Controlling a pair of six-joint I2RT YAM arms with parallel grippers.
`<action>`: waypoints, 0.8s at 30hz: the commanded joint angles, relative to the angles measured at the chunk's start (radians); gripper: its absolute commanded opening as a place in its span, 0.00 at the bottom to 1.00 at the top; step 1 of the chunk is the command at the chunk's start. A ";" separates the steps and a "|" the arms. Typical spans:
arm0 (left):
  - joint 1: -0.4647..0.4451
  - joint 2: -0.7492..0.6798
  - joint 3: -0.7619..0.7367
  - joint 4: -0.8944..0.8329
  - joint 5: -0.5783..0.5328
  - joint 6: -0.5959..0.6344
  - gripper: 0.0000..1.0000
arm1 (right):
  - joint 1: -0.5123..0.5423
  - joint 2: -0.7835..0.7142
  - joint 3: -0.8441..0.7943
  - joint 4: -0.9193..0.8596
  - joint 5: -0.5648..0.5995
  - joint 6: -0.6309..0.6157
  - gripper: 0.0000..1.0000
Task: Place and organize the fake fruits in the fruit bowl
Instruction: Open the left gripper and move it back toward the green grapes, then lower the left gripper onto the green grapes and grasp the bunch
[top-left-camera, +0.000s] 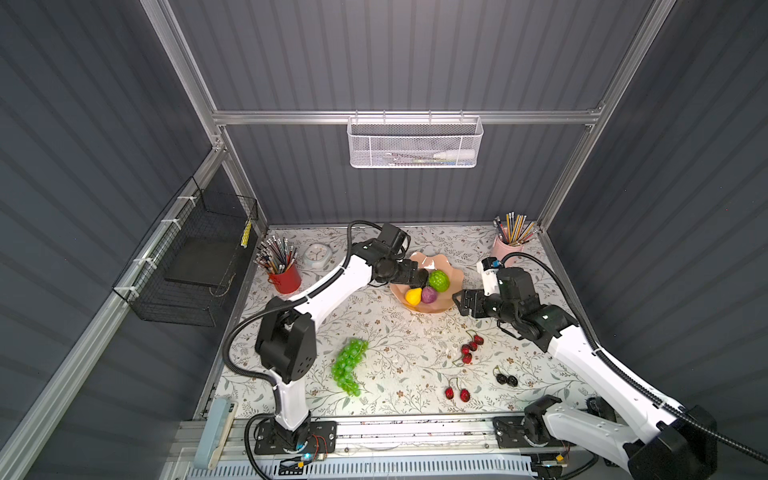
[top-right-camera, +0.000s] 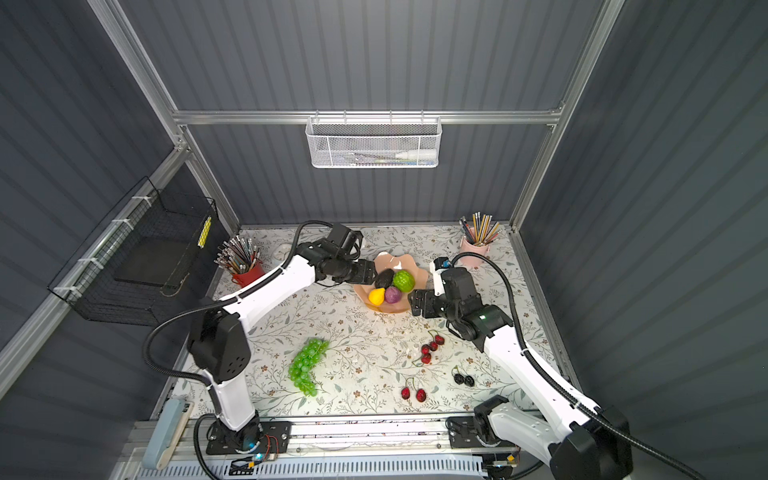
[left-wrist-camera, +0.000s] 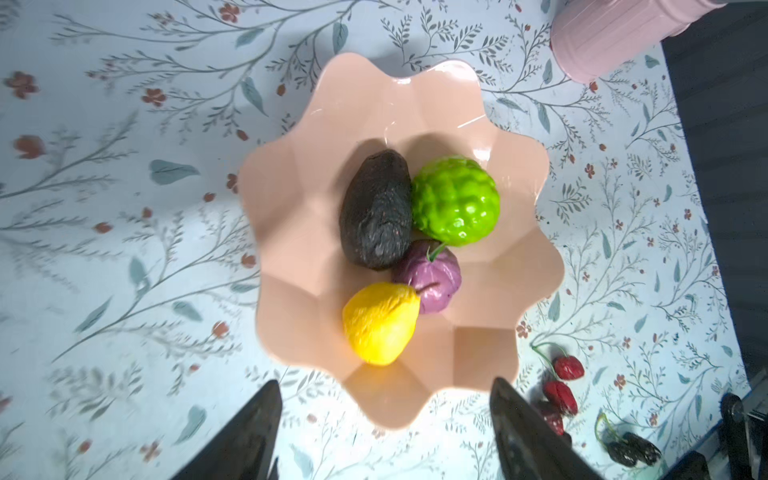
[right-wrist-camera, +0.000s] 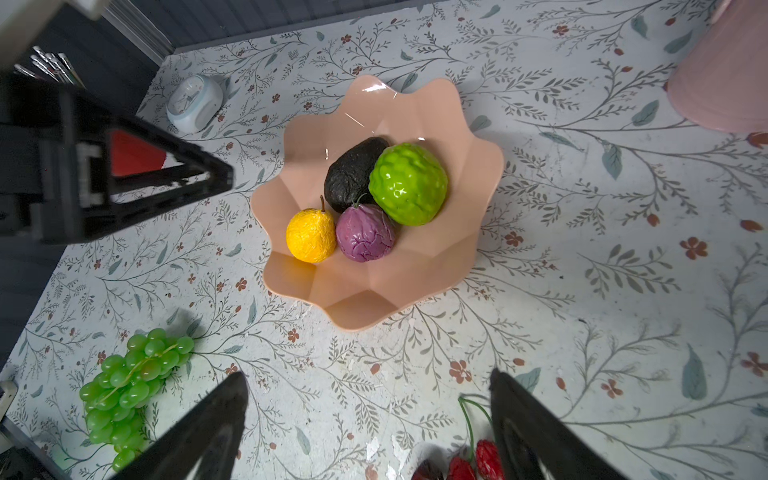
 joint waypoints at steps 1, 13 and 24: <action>-0.002 -0.096 -0.082 -0.136 -0.042 0.008 0.76 | -0.004 0.020 0.032 -0.016 -0.032 -0.023 0.89; 0.003 -0.164 -0.286 -0.402 -0.093 0.080 0.65 | -0.001 0.044 -0.034 0.095 -0.083 0.034 0.87; 0.003 -0.021 -0.361 -0.365 -0.100 0.119 0.50 | -0.001 0.100 -0.071 0.137 -0.093 0.037 0.87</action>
